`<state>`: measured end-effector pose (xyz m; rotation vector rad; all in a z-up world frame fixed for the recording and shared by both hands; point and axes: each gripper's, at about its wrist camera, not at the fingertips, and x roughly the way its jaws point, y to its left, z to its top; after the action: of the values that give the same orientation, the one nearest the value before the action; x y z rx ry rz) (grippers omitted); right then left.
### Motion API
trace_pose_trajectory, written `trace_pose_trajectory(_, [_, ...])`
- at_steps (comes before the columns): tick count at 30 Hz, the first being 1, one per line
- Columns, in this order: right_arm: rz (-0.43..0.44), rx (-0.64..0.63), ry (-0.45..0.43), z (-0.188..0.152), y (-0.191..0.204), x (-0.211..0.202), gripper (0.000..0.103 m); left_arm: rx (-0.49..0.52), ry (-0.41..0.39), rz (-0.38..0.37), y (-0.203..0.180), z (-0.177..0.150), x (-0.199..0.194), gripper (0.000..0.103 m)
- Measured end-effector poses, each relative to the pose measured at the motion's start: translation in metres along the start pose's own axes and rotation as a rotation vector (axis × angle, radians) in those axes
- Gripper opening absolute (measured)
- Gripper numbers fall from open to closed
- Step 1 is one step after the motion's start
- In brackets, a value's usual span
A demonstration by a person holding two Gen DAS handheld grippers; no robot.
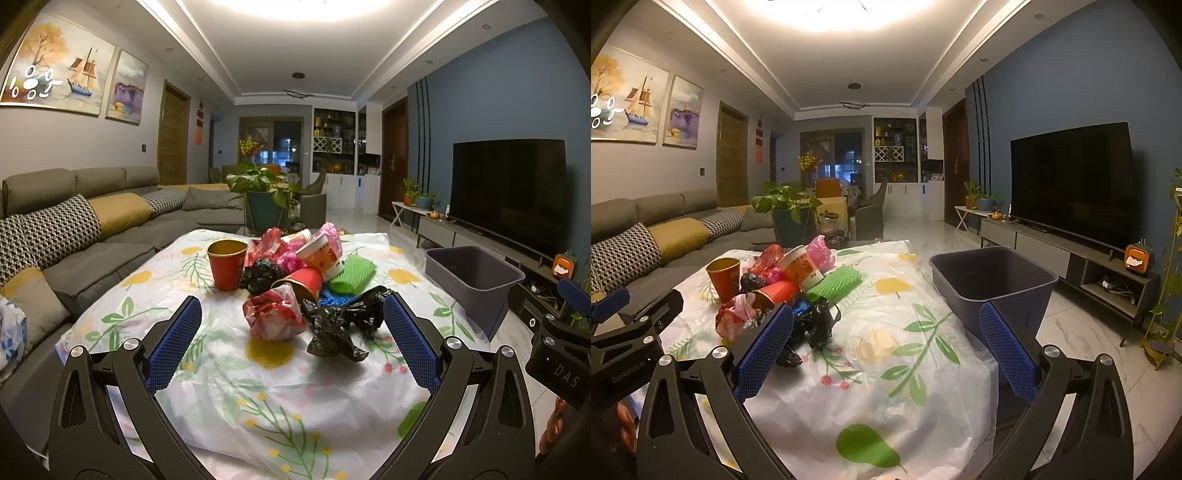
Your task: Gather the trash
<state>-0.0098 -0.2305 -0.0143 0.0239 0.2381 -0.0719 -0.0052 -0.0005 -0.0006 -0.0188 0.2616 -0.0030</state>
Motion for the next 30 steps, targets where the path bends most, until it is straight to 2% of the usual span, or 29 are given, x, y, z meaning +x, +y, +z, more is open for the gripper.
trace_pose_trajectory(30, [-0.01,0.008,-0.005,0.0037,-0.007,-0.0055,0.097,-0.008,0.015,-0.003,0.0034,0.0003,0.0048,0.097])
